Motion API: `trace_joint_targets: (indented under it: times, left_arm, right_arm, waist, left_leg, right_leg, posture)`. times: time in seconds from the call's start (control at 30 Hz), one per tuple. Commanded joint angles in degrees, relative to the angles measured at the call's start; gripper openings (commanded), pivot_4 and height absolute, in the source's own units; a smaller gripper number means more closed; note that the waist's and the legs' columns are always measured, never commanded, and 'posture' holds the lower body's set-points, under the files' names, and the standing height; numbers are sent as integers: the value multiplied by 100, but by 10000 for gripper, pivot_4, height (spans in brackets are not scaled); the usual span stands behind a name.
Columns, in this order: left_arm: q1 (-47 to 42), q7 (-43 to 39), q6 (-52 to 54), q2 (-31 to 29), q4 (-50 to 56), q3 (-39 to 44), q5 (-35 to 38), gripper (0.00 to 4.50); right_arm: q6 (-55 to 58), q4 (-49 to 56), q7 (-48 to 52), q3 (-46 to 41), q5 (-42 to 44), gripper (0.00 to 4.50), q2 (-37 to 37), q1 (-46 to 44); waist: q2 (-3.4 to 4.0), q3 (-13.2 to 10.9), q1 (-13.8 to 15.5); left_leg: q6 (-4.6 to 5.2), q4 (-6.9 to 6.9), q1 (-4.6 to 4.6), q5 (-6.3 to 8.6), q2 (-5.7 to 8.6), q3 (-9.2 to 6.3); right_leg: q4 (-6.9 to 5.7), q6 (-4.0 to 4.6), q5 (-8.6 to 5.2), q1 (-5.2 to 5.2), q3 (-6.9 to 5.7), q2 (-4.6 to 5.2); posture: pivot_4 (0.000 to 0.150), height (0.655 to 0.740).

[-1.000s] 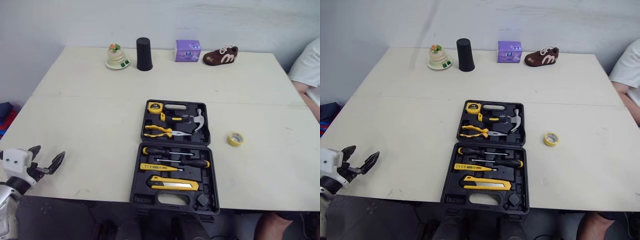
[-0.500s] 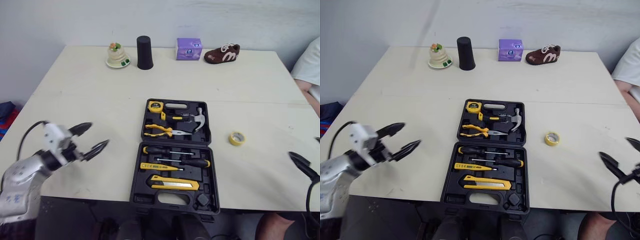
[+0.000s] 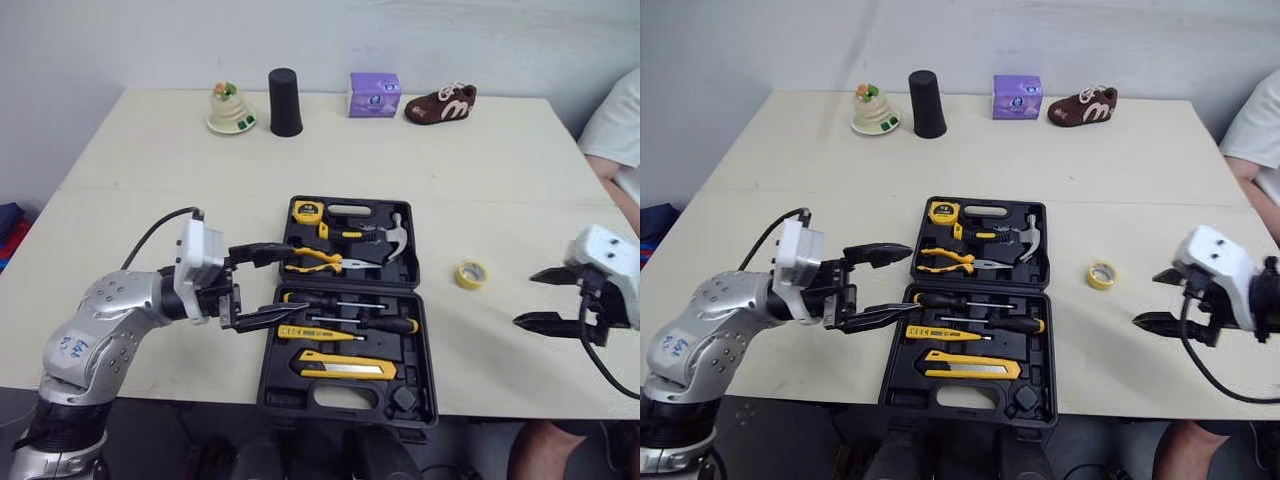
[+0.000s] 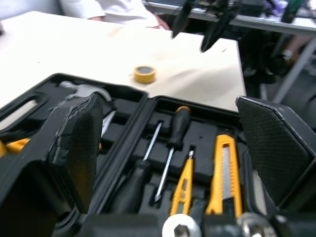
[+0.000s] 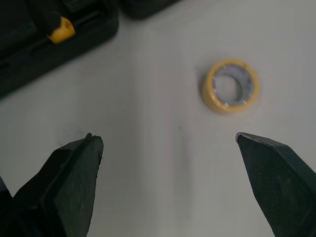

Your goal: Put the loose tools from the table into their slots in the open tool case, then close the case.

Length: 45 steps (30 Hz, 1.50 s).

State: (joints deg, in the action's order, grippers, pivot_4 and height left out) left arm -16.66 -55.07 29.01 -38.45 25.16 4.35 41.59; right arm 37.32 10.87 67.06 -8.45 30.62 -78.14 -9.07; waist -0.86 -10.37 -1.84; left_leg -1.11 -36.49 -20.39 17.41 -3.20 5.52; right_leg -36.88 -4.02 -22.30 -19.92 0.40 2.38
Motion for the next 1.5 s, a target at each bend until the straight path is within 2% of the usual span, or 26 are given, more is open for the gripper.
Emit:
trace_joint_targets:
  times: [0.03, 0.13, 0.23, 0.43, 1.07, 1.17, 1.23, 1.27, 1.33, 1.37, 1.4, 1.43, 1.5]
  left_arm:
    - [-211, -27, 10, 78, 174, -116, 87, 44790]
    - [-252, -25, 20, 93, 156, -176, 31, 44790]
    - [-170, 124, 20, 168, 200, -158, 10, 44790]
    - [27, 154, 63, 92, 421, -179, 3, 44790]
    - [32, 52, -51, 94, 631, -218, 33, 44790]
    - [39, -1, -91, 86, 605, -209, 11, 45000]
    - [37, -14, -95, 91, 598, -202, 9, 45000]
    - [31, -30, -92, 89, 596, -209, 10, 45000]
    - [14, -67, -97, 87, 576, -218, 12, 45000]
    - [6, -82, -101, 88, 566, -218, 14, 45000]
    - [-4, -118, 7, 50, 561, -233, 90, 45000]
    - [-2, -146, 142, 5, 567, -238, 194, 45000]
    - [8, -209, 250, -53, 584, -250, 263, 45000]
  right_arm:
    - [-71, -277, 400, 1135, -746, 45000, 185, -1117]
    - [-125, -595, 654, 1780, -1209, 45000, 462, -1892]
    - [-113, -849, 1019, 2456, -1718, 45000, 763, -2619]
    - [-552, -1732, 1265, 3007, -2518, 45000, 1216, -3319]
    - [-1428, -3160, 1629, 3161, -3486, 45000, 1937, -3798]
    - [-1519, -3193, 1613, 3101, -3532, 36610, 1994, -3840]
    - [-1556, -3197, 1628, 3080, -3547, 27547, 1990, -3839]
    - [-1575, -3187, 1639, 3068, -3556, 21454, 1973, -3822]
    - [-1638, -3157, 1640, 3050, -3585, 13924, 1937, -3769]
    - [-1655, -3153, 1622, 3039, -3599, 8436, 1932, -3741]
    - [-1735, -3176, 1535, 2995, -3600, 6406, 1950, -3704]
    - [-1852, -3191, 1466, 2943, -3583, 261, 1969, -3669]
    - [-1970, -3141, 1413, 2835, -3531, 99, 1973, -3607]
  waist:
    - [-4, -7, 4]
    - [-4, -11, 8]
    - [-3, -13, 13]
    - [-4, -14, 11]
    - [-4, -14, -9]
    - [-4, -14, -10]
    - [-4, -14, -7]
    - [-4, -14, -5]
    - [-4, -14, -2]
    - [-4, -14, -1]
    - [-4, -14, -2]
    - [-4, -14, -3]
    - [-4, -14, -3]
  left_leg:
    - [1, -8, -4, 0, 1, 0]
    - [3, -25, -17, 2, 0, -1]
    - [4, -67, -96, 4, -3, -1]
    - [6, -86, -111, 4, -4, 0]
    - [7, -109, -110, 3, -4, 3]
    - [8, -113, -110, 3, -4, 2]
    - [8, -115, -110, 4, -4, 3]
    - [8, -115, -110, 4, -4, 2]
    - [8, -116, -110, 4, -4, 2]
    - [8, -116, -110, 4, -4, 2]
    - [8, -117, -110, 4, -4, 2]
    - [8, -117, -110, 4, -4, 2]
    - [8, -119, -110, 4, -4, 2]
  right_leg:
    - [-2, -1, 0, -2, 0, 2]
    - [-6, -1, 1, -11, -1, 3]
    - [-42, -1, 1, -86, -2, 4]
    - [-72, 1, 0, -112, -1, 6]
    - [-96, 2, -1, -112, 0, 7]
    - [-97, 2, -1, -110, -1, 7]
    - [-100, 2, -1, -111, -1, 7]
    - [-100, 2, -1, -111, 0, 7]
    - [-101, 2, -1, -111, -1, 7]
    - [-101, 2, -1, -110, -1, 7]
    - [-101, 2, -1, -110, 0, 7]
    - [-101, 2, -1, -110, -1, 7]
    - [-103, 2, -1, -110, -1, 7]
  posture:
    - [1500, 7341]
    - [1500, 7341]
    - [1500, 7341]
    - [1500, 7341]
    - [1500, 7341]
    - [1500, 7341]
    - [1500, 7341]
    - [1500, 7341]
    - [1500, 7341]
    - [1500, 7341]
    - [1500, 7341]
    - [1500, 7341]
    - [1500, 7341]
